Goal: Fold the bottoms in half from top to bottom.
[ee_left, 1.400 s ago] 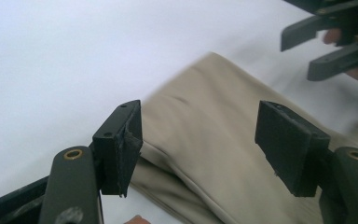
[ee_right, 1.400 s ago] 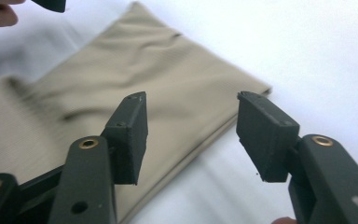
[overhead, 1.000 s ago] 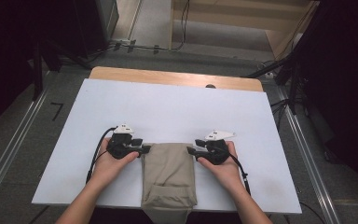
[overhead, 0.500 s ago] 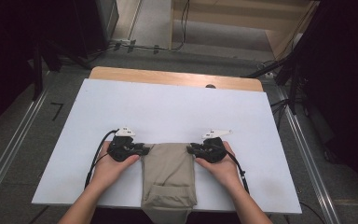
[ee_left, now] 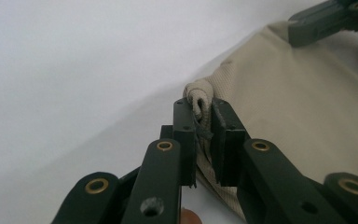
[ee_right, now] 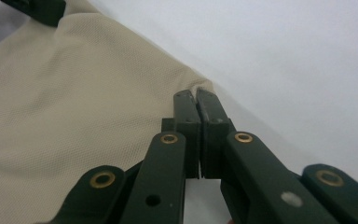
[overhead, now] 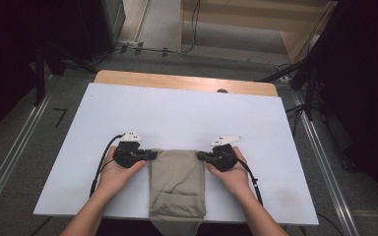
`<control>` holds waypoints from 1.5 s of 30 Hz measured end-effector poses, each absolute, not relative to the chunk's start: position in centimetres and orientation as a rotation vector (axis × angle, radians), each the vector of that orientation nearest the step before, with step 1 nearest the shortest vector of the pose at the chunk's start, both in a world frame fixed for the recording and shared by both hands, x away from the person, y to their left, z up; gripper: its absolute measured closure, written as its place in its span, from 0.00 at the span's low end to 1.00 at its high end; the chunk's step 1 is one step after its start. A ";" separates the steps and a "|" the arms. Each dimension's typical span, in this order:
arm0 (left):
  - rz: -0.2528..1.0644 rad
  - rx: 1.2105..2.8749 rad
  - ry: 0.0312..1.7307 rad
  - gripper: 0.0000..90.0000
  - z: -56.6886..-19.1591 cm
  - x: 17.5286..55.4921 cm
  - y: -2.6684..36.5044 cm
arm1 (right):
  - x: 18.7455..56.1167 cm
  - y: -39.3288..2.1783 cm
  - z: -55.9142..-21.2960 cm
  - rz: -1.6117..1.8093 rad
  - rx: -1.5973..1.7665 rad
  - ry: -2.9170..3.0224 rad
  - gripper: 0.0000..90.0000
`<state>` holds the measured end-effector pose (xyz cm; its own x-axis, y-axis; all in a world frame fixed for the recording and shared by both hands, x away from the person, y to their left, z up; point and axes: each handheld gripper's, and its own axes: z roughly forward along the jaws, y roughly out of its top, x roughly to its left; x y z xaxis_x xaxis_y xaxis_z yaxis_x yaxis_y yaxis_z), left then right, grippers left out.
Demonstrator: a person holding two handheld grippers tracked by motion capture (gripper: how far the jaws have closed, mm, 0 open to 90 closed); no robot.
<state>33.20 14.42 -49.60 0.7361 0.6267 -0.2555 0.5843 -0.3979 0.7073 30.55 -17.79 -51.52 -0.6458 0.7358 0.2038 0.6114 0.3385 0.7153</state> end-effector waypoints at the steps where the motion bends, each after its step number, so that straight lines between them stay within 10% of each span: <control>1: 0.072 2.105 0.902 0.92 -49.3 33.4 14.3 | 30.6 -17.9 -51.3 1.191 1.233 2.436 0.96; 39: 0.219 1.959 0.995 0.91 -41.5 51.9 9.0 | 47.1 -22.4 -41.3 1.189 1.283 2.141 0.96; 43: 0.271 1.890 1.186 0.29 -42.0 52.9 9.4 | 48.5 -23.0 -41.9 1.221 1.413 2.084 0.61; 45: 0.218 1.869 1.161 0.21 -42.2 52.7 10.0 | 48.5 -23.8 -42.1 1.264 1.456 2.074 0.53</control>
<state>52.67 10.01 -42.24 0.5442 0.7881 -0.2877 0.6296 -0.1571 0.7609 48.50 -23.76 -42.09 -0.4363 0.8713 0.2248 0.5990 0.0948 0.7951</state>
